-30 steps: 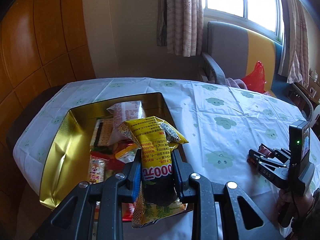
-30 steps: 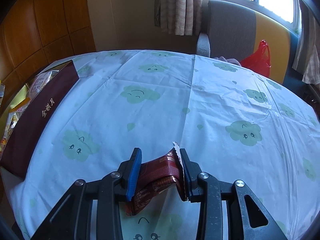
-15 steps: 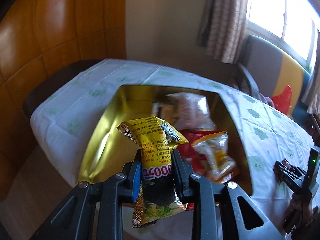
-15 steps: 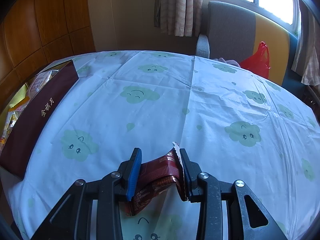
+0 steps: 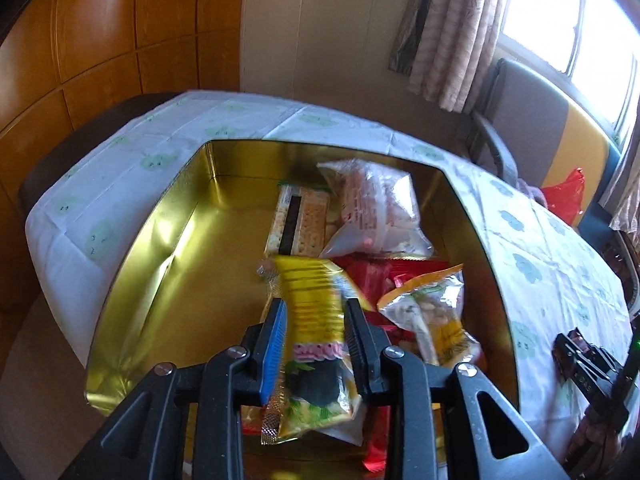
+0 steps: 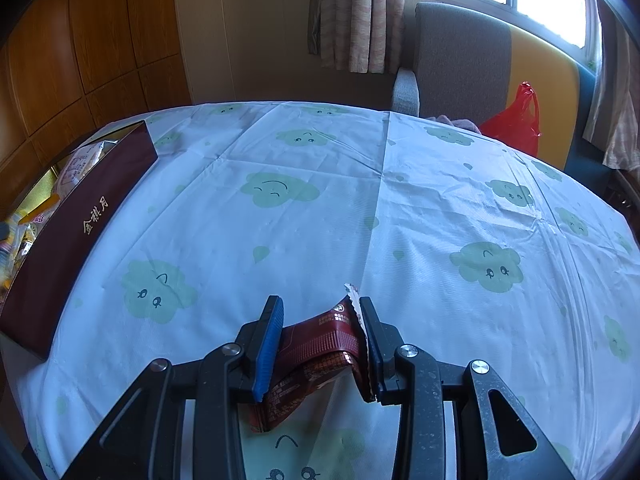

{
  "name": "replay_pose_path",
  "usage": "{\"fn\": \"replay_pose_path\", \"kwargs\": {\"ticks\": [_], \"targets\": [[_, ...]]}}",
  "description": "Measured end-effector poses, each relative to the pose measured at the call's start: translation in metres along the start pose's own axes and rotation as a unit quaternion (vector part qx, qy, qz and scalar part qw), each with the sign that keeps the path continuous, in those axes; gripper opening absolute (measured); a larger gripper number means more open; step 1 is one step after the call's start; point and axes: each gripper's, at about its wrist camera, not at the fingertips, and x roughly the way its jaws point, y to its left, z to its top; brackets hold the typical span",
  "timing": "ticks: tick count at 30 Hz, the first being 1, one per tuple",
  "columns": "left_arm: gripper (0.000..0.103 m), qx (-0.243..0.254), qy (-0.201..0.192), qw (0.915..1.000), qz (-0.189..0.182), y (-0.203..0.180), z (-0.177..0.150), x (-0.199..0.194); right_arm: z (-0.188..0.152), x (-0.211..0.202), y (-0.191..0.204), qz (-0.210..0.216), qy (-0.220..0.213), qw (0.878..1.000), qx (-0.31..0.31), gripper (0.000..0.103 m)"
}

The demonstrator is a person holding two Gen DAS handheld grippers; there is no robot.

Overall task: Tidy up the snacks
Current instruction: 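Carry the yellow packet into the gold tin with the left tool while the right tool holds the candy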

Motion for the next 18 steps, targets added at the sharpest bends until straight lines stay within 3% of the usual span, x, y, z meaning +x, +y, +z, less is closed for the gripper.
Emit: {"fn": "replay_pose_path", "kwargs": {"ticks": [9,14,18], "targets": [[0.032,0.023,-0.02,0.9993,0.023,-0.005,-0.021,-0.02,0.0,0.0,0.0,0.0,-0.001,1.0,0.001,0.038],[0.031,0.039,0.02,0.998,0.046,-0.011,-0.023,-0.001,0.0,0.0,0.0,-0.001,-0.001,1.0,-0.001,0.038],[0.031,0.05,0.017,0.9963,0.067,-0.014,-0.017,0.008,0.0,0.0,0.001,-0.005,-0.001,1.0,-0.003,0.038]]}}
